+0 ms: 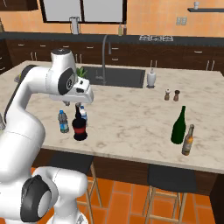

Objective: Move the plastic bottles in the middle to the plastics group, and the glass bottles in the middle to the glass group.

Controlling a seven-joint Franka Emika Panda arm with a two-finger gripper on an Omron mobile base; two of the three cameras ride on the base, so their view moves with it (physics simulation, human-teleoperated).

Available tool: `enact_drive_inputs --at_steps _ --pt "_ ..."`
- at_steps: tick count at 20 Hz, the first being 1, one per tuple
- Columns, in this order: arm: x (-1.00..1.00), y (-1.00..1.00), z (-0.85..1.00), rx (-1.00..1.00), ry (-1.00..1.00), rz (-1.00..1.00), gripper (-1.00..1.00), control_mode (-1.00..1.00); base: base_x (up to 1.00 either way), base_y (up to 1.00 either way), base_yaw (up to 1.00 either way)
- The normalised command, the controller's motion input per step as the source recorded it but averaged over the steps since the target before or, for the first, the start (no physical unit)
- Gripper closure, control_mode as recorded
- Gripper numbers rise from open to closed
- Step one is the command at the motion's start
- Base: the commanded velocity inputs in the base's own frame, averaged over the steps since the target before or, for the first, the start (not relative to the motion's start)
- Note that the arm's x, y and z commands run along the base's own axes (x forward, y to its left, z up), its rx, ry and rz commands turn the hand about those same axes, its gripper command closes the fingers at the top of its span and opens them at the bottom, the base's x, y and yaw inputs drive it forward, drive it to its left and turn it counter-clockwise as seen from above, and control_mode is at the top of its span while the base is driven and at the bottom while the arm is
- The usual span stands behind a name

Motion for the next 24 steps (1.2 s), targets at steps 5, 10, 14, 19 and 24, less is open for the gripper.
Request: enact_drive_inputs --at_steps 5,10,14,19,24 --pt "-0.13 -0.01 -0.17 -0.01 0.02 0.00 -1.00 -1.00 0.00 0.00 0.00" --pt "0.03 0.20 -0.31 -0.02 -0.05 0.05 -1.00 -1.00 0.00 0.00 0.00" --pt "0.56 0.32 -0.15 0.00 -0.04 0.06 -1.00 -1.00 0.00 0.00 0.00" --pt "0.66 0.31 -0.09 0.00 0.00 0.06 -1.00 -1.00 0.00 0.00 0.00" --pt "0.63 0.11 -0.30 0.00 0.00 0.06 -1.00 -1.00 0.00 0.00 0.00"
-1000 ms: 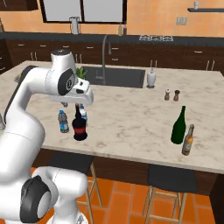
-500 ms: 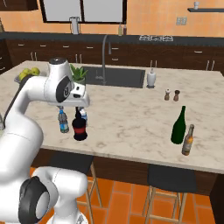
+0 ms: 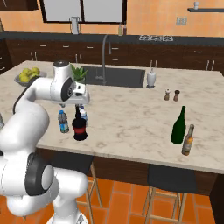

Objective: Move the plastic bottles in the middle to the plastics group, and the glass bottles in the middle to the glass group.

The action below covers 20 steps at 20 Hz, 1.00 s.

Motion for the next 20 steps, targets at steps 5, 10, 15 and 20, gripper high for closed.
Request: enact_drive_inputs --at_steps 5,10,15,20 --pt "0.52 0.11 -0.41 0.00 0.00 0.03 -1.00 -1.00 0.00 0.00 0.00" --pt "0.27 0.02 -0.31 0.00 0.05 0.00 -1.00 -1.00 0.00 0.00 0.00" --pt "0.30 0.00 -0.22 0.00 0.05 0.00 -1.00 -1.00 0.00 0.00 0.00" --pt "0.17 0.00 -0.10 0.00 0.01 0.00 -1.00 -1.00 0.00 0.00 0.00"
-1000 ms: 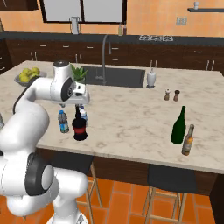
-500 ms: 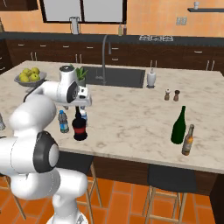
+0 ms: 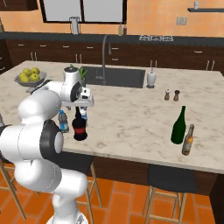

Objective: Move the plastic bottles in the middle to the plastics group, and the glass bottles in the middle to the glass group.

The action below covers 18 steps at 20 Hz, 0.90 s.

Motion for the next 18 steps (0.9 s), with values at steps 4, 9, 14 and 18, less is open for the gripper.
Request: enact_drive_inputs --at_steps 4,9,14,18 --pt "0.24 0.02 -0.13 0.00 0.00 0.00 -1.00 -1.00 0.00 0.00 0.00" --pt "0.18 0.07 -0.15 0.00 -0.01 0.00 -1.00 -1.00 0.00 0.00 0.00" --pt "-0.08 0.08 -0.11 0.01 0.00 0.00 -1.00 -1.00 0.00 0.00 0.00" --pt "-0.31 0.02 -0.15 0.02 0.00 0.00 -1.00 -1.00 0.00 0.00 0.00"
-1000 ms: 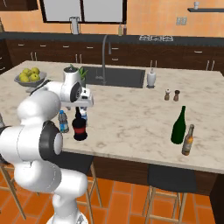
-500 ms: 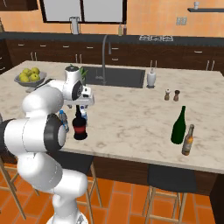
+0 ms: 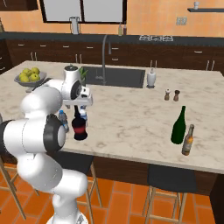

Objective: Move the plastic bottles in the middle to the plastics group, and the glass bottles in the middle to the glass group.

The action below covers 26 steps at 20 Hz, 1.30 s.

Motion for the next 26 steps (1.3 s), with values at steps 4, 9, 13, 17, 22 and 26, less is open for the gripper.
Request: enact_drive_inputs --at_steps 4,9,13,17,22,26 --pt "-0.29 0.00 -0.28 0.00 0.00 0.00 1.00 -1.00 0.00 0.00 0.00" --pt "-0.16 -0.02 -0.24 0.01 0.00 -0.01 1.00 -1.00 0.00 0.00 0.00" --pt "0.00 -0.04 -0.13 0.00 0.00 -0.03 1.00 -1.00 0.00 0.00 0.00" --pt "0.00 -0.08 -0.01 0.00 0.00 -0.01 1.00 -1.00 0.00 0.00 0.00" --pt "-0.21 -0.25 0.31 0.01 0.00 -0.01 1.00 -1.00 0.00 0.00 0.00" --pt "-0.37 -0.49 0.40 0.00 0.00 -0.04 1.00 -1.00 0.00 0.00 0.00"
